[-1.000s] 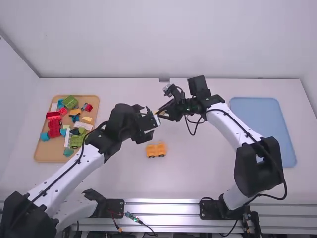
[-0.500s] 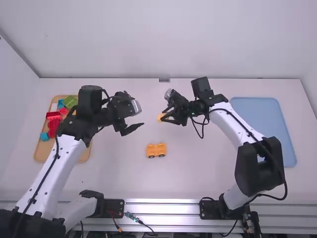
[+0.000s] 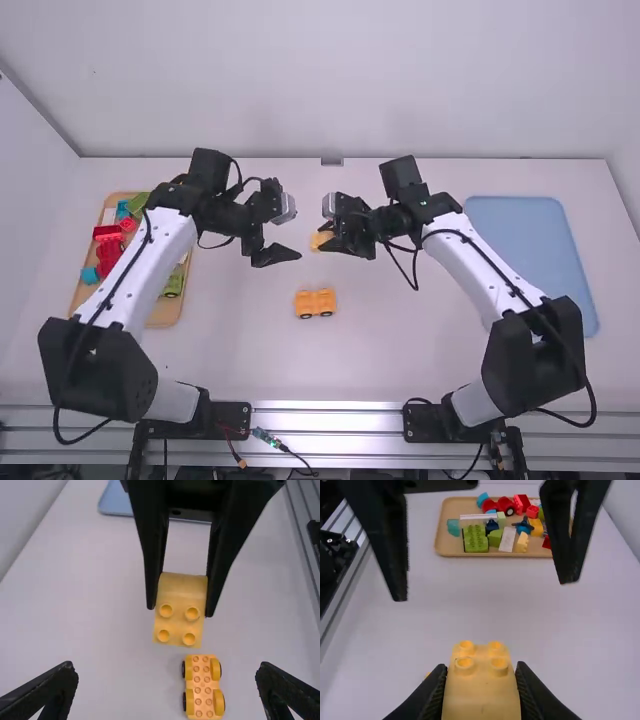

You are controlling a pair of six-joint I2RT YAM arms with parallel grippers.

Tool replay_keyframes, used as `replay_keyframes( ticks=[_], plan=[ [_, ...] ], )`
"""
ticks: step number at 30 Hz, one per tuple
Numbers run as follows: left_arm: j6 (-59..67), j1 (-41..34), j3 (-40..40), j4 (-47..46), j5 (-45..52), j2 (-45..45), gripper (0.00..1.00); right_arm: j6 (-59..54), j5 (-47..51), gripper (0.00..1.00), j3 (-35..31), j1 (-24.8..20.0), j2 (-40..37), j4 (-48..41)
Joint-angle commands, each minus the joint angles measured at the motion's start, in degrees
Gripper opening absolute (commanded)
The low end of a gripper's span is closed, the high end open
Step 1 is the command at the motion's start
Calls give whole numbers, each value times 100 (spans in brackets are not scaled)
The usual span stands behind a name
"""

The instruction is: Assemble lego blocks to make yellow taxi

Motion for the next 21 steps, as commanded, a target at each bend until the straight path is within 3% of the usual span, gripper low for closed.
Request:
replay_keyframes(
  ticks=[1, 8, 12, 16, 21],
  plan=[
    [181, -79, 243, -85, 310, 152, 94, -127, -37, 12, -33, -15, -107, -4],
    [90, -461, 109, 295, -149, 248, 95, -107, -31, 10, -33, 50, -107, 76],
    [-439, -660, 22, 634, -592, 248, 89, -109, -31, 9, -33, 57, -107, 87],
    [-476, -662, 15, 621, -647, 248, 76, -109, -37, 9, -33, 55, -107, 74],
    [-472, -658, 9, 540, -677, 248, 77, -109, -39, 9, -33, 61, -107, 81]
  ],
)
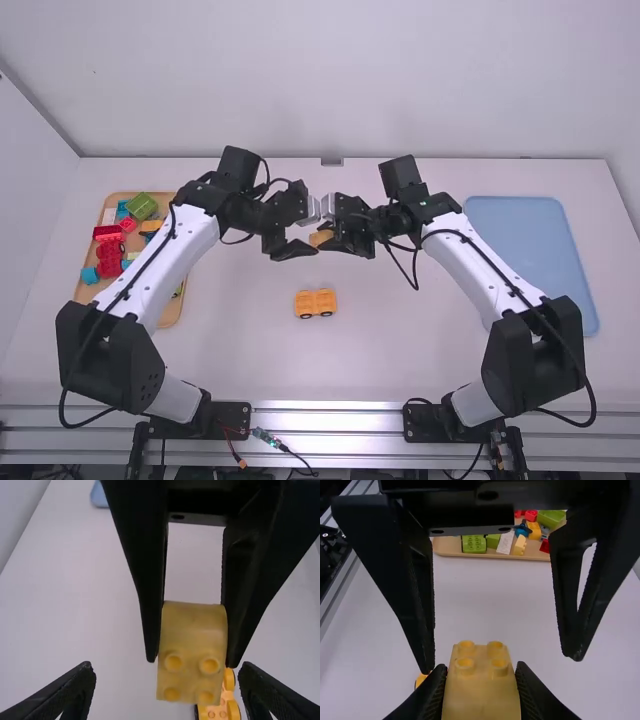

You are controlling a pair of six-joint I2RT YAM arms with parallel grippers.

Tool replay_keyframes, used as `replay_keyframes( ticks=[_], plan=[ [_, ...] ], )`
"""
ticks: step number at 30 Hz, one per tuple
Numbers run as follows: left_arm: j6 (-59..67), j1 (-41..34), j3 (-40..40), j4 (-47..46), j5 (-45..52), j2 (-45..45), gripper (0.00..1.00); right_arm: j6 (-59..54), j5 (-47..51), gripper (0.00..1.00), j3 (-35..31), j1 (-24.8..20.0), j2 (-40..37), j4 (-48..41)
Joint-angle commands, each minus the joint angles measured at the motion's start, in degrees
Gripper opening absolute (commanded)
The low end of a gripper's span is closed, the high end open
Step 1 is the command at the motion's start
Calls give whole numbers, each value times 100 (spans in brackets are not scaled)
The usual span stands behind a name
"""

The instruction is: Assemble lego blocks to make yellow taxi

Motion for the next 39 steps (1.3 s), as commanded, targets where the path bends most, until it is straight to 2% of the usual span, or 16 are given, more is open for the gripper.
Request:
replay_keyframes(
  ticks=[1, 5, 12, 31, 39],
  plan=[
    [-52, -13, -81, -50, -20, 21, 77, 11, -57, 9, -33, 35, -107, 4],
    [96, -26, -81, -164, -57, 21, 79, 9, -55, 8, -33, 44, -107, 9],
    [334, -28, -83, -328, -55, 23, 76, 9, -205, 8, -33, 33, -107, 7],
    [317, -28, -323, 68, 210, 18, 73, -31, -332, 8, -35, 44, -107, 31],
    [315, -31, -326, 90, 260, 21, 64, -28, -293, 8, -37, 33, -107, -15]
  ],
)
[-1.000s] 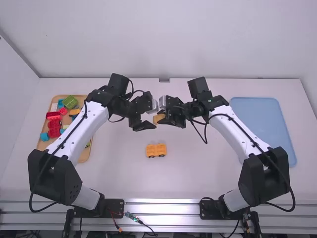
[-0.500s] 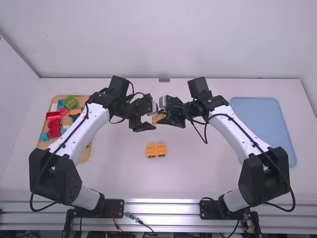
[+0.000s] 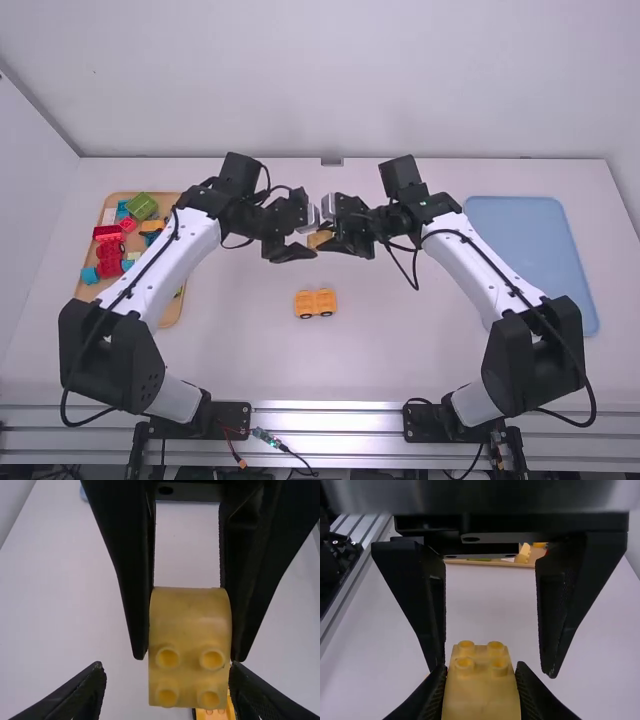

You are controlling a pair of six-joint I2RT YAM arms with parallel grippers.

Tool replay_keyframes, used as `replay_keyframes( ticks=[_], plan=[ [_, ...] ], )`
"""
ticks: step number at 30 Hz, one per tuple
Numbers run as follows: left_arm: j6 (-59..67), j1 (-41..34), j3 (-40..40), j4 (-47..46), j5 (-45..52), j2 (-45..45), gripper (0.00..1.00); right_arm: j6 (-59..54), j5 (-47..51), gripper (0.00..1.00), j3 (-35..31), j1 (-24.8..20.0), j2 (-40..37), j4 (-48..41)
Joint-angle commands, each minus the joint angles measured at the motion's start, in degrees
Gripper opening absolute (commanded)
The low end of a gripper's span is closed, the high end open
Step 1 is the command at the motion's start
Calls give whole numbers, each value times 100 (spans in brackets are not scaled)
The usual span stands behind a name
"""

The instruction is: Assemble lego blocks to make yellow taxi

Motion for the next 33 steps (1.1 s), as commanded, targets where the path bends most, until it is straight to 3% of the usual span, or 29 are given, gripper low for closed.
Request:
replay_keyframes(
  ticks=[1, 11, 21, 24, 33],
  plan=[
    [61, -20, -61, -11, 201, 21, 63, -13, -76, 8, -37, 26, -107, -11],
    [63, -20, -61, -13, 216, 21, 49, -13, -79, 8, -37, 26, -107, -9],
    [63, -20, -61, 9, 249, 21, 44, -15, -76, 8, -37, 31, -107, -11],
    [68, -20, -61, 9, 359, 21, 38, -13, -74, 8, -37, 31, -107, -9],
    [83, -15, -61, 9, 374, 21, 27, -13, -79, 15, -37, 26, -107, -9]
  ],
)
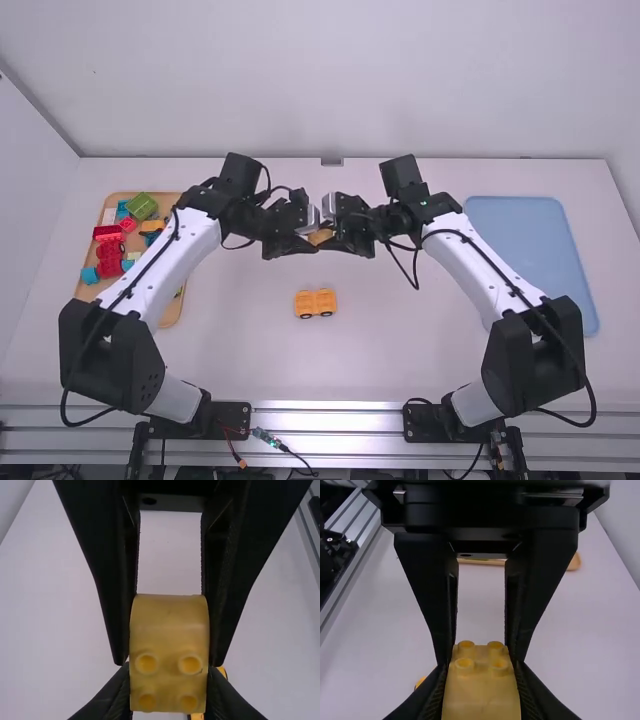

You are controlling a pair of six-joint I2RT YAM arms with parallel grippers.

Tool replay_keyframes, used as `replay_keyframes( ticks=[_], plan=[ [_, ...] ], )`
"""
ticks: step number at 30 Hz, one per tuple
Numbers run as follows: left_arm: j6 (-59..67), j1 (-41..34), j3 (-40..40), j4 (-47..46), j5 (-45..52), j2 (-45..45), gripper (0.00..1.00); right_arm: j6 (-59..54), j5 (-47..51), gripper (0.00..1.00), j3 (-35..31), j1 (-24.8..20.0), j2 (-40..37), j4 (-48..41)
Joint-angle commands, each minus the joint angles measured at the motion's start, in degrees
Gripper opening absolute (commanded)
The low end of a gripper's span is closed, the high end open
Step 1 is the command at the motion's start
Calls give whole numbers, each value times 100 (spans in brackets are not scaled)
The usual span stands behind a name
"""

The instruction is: Assemble lego blocks to make yellow taxi

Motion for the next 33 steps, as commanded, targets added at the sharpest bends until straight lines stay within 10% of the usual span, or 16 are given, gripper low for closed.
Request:
replay_keyframes(
  ticks=[1, 12, 23, 33],
  plan=[
    [42, -15, -59, 42, 186, 21, 26, 2, -122, 15, -37, 33, -107, -57],
    [42, -15, -59, 39, 160, 21, 15, 2, -122, 16, -37, 28, -107, -55],
    [39, -15, -59, 28, 105, 21, 15, 2, -7, 99, -37, 33, -107, -31],
    [-494, -118, -59, 63, -636, 21, 6, 1303, 1690, 99, -37, -828, -542, -35]
  ],
)
